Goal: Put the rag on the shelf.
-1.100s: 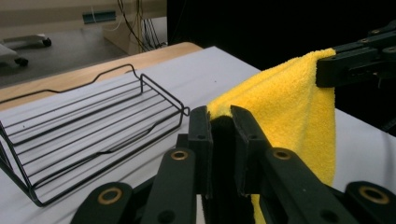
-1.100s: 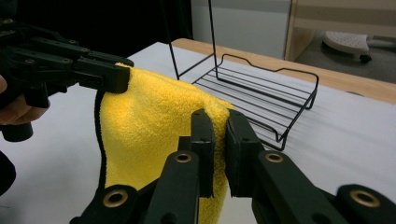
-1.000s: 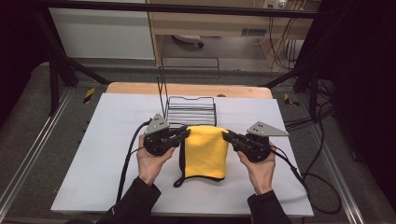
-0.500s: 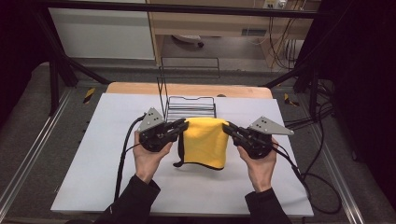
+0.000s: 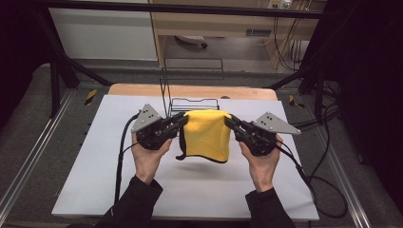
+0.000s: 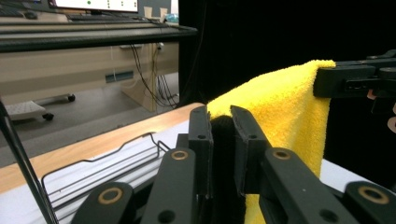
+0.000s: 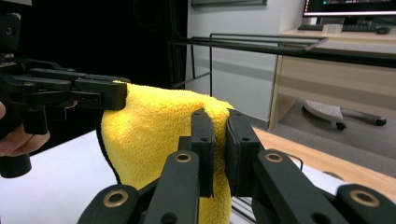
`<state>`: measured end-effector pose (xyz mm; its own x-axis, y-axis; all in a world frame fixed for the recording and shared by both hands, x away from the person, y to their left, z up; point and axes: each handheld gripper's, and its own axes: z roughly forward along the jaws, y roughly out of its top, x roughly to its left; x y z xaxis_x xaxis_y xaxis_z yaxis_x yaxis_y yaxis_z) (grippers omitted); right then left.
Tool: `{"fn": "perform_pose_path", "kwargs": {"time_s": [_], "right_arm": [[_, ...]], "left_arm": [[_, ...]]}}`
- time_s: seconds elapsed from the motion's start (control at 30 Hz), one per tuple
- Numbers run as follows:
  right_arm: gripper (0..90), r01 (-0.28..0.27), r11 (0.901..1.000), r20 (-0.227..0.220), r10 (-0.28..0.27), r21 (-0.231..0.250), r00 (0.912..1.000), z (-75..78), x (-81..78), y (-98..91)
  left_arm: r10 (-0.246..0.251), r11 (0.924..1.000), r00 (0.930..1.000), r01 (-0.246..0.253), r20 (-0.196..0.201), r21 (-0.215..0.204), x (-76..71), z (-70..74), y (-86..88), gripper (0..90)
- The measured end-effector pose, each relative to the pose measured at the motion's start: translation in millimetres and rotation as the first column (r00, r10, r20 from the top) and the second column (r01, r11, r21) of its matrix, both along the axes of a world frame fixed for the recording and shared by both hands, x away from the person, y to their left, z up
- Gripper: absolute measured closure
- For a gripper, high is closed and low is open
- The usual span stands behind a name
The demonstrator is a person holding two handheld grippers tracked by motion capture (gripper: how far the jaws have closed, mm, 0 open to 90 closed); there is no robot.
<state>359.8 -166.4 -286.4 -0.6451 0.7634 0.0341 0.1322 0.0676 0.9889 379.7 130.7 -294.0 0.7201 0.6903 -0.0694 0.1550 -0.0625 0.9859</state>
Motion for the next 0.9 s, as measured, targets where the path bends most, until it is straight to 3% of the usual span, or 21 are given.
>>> {"fn": "perform_pose_path", "kwargs": {"time_s": [0.47,0.9], "right_arm": [[83.7,0.002,0.9994,0.082,-0.005,0.034,0.9966,16.0,1.5,7.5],[83.7,0.006,0.9984,0.128,-0.014,0.057,0.9916,36.1,8.7,16.2]], "left_arm": [[0.03,0.9986,0.9977,-0.027,0.061,-0.046,1.2,19.2,5.6,79.2],[0.056,0.9957,0.9934,-0.048,0.1,-0.08,7.6,40.5,10.8,79.2]]}}
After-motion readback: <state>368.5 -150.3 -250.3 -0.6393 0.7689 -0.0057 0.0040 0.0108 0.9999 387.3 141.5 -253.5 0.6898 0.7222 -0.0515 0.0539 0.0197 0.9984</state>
